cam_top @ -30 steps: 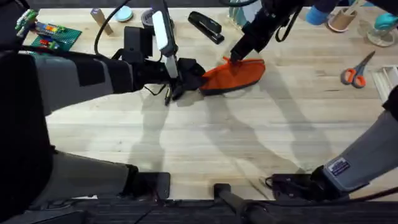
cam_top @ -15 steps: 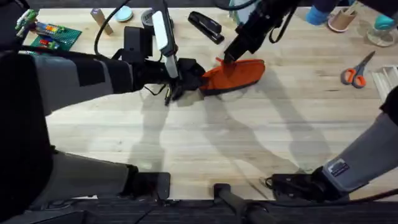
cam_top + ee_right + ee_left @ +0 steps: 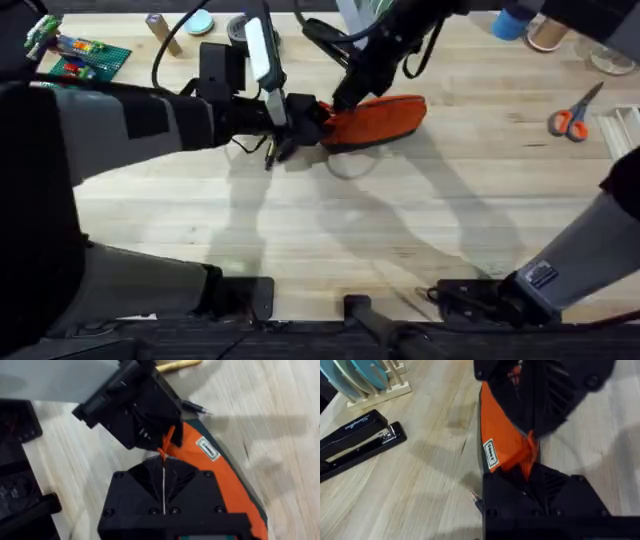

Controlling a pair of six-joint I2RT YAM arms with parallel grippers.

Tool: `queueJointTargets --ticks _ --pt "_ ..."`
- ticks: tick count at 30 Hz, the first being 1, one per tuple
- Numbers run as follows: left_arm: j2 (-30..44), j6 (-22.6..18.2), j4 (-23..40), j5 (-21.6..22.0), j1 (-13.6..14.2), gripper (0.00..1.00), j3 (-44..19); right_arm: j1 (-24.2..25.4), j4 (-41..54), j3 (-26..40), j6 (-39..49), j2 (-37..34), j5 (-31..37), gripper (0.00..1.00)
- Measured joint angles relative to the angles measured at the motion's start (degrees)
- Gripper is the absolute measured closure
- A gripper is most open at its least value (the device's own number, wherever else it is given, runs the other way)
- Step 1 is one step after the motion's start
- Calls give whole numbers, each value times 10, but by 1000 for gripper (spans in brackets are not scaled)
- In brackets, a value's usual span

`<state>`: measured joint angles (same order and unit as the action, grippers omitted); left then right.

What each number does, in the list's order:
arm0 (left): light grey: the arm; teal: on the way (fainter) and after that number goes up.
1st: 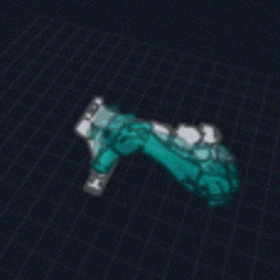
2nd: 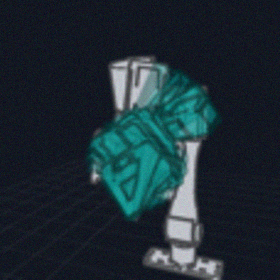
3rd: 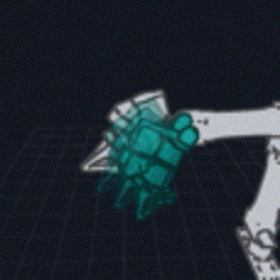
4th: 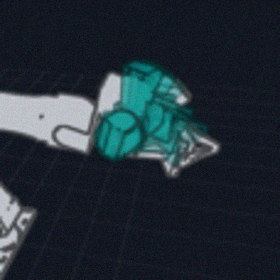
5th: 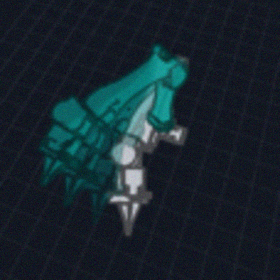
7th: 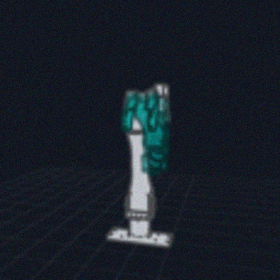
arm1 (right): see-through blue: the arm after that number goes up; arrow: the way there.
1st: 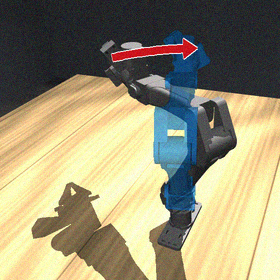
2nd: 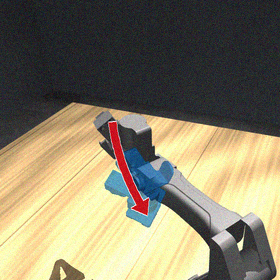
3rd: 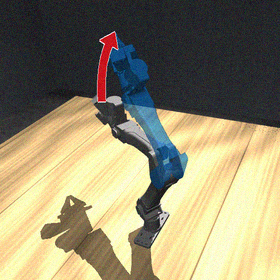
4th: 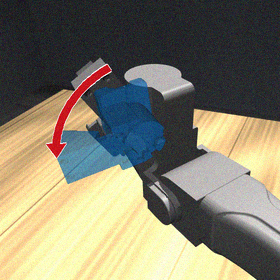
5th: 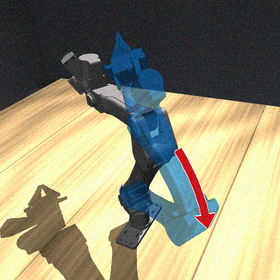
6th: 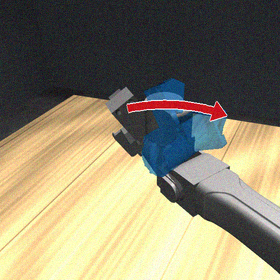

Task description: Unzip the bag, pick up the pens from the table one at a time and place them inside, then zip the bag closed.

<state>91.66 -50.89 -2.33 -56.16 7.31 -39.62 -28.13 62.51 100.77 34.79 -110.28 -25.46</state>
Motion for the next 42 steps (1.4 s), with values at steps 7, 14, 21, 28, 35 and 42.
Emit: queueJointTargets --ticks 7,14,21,28,35,42 --pt "0 0 0 0 0 959 0 -14 -7 0 0 0 -33 971" --pt "0 0 0 0 0 959 0 -22 -13 0 -1 0 -55 971" --pt "0 0 0 0 0 959 0 -6 -12 19 -20 0 -54 971" --pt "0 0 0 0 0 959 0 32 -13 53 -58 0 -53 678" --pt "0 -1 0 0 0 876 0 40 -14 58 -74 0 -52 8" --pt "0 -2 0 1 0 421 0 39 -13 58 -78 0 -52 6"
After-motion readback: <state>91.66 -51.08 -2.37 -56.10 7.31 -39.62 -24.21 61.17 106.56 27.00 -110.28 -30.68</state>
